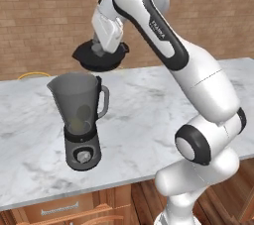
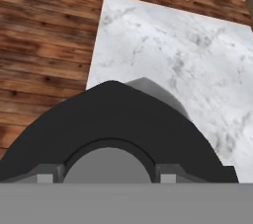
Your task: Grab the lime and lemon from the fridge, place them in the blender, close the lid, and turn on the blender to create a marinade.
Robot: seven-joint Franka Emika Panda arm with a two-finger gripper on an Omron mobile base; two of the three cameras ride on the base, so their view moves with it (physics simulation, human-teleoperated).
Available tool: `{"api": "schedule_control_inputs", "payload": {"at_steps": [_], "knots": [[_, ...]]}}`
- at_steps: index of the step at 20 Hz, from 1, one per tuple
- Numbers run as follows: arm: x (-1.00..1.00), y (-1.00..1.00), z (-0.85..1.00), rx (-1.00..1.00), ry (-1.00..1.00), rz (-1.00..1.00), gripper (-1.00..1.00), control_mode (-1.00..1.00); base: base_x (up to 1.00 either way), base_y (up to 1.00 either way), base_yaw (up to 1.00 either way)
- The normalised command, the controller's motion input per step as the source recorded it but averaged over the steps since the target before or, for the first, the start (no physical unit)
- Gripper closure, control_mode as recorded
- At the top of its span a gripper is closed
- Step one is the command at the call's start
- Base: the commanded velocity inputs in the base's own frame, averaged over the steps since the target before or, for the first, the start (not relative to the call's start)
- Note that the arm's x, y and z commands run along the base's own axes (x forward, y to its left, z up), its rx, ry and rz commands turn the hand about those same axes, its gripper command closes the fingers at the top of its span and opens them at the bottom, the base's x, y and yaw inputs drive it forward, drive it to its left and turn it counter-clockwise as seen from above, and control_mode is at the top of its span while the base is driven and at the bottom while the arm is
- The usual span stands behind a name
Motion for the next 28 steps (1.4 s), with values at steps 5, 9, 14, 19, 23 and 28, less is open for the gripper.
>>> {"api": "schedule_control_inputs", "payload": {"at_steps": [5,9,14,19,23,28], "knots": [[0.0,0.58,-0.2,-0.03,0.0,0.0,1.0,-1.0,0.0,0.0,0.0],[0.0,0.5,-0.25,-0.03,0.0,0.0,1.0,-1.0,0.0,0.0,0.0],[0.0,0.3,-0.27,-0.01,0.0,-0.02,1.0,-1.0,0.0,0.0,0.0],[0.09,0.03,-0.27,0.0,0.0,-0.03,1.0,-1.0,0.0,0.0,0.0],[0.15,0.0,-0.26,0.0,0.0,-0.02,1.0,-1.0,0.0,0.0,0.0],[0.21,0.01,-0.16,0.0,0.0,-0.02,1.0,-1.0,0.0,0.0,0.0]]}}
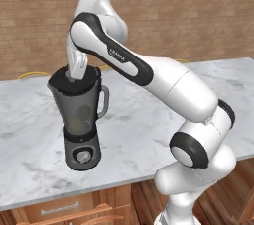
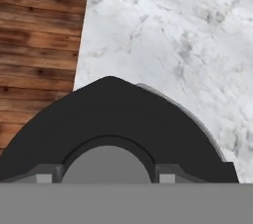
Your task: Grab the lime and lemon from the fridge, place them in the blender, close the lid, and turn on the blender to create a marinade.
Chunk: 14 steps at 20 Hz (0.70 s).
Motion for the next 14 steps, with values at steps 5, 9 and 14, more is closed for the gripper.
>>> {"api": "schedule_control_inputs", "payload": {"at_steps": [5,9,14], "knots": [[0.34,0.18,-0.01,0.0,0.0,0.0,1.0,-1.0,0.0,0.0,0.0],[0.4,0.33,0.0,0.0,0.0,0.0,1.0,-1.0,0.0,0.0,0.0],[0.15,0.2,-0.03,0.0,-0.02,0.0,1.0,-1.0,0.0,0.0,0.0]]}}
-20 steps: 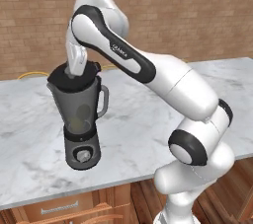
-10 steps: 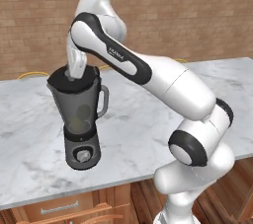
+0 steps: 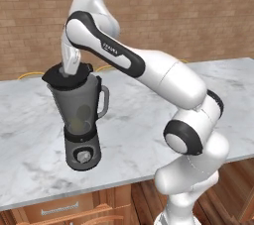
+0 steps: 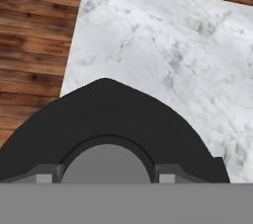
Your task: Grab the lime and lemon from the fridge, place them in the blender, close the lid, and turn on the blender to create a marinade.
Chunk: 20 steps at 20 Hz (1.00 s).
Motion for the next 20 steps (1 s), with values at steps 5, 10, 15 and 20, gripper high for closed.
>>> {"api": "schedule_control_inputs", "payload": {"at_steps": [5,10,15,20], "knots": [[-0.1,0.0,-0.14,-0.01,-0.01,-0.02,1.0,-1.0,0.0,0.0,0.0],[-0.31,0.0,-0.05,-0.03,0.0,-0.05,1.0,-1.0,0.0,0.0,0.0],[-0.41,-0.07,0.0,-0.02,0.0,-0.09,1.0,-1.0,0.0,0.0,0.0],[-0.28,-0.24,0.0,-0.01,0.0,-0.1,1.0,-1.0,0.0,0.0,0.0]]}}
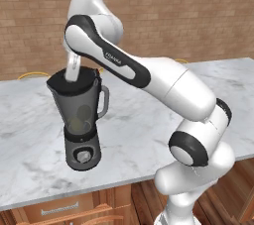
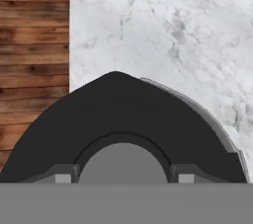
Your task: Grab the lime and lemon from the fridge, place them in the blender, close the lid, and turn on the blender to create a marinade.
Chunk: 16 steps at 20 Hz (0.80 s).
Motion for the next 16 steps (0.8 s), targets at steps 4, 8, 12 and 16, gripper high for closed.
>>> {"api": "schedule_control_inputs", "payload": {"at_steps": [4,8,12,16], "knots": [[-0.01,-0.37,0.0,0.0,0.0,-0.09,1.0,-1.0,0.0,0.0,0.0],[0.01,-0.31,-0.03,0.0,-0.02,-0.05,1.0,-1.0,0.0,0.0,0.0],[0.29,0.03,-0.01,0.0,-0.08,0.0,1.0,-1.0,0.0,0.0,0.0],[0.38,0.34,0.0,0.0,-0.1,0.0,1.0,-1.0,0.0,0.0,0.0]]}}
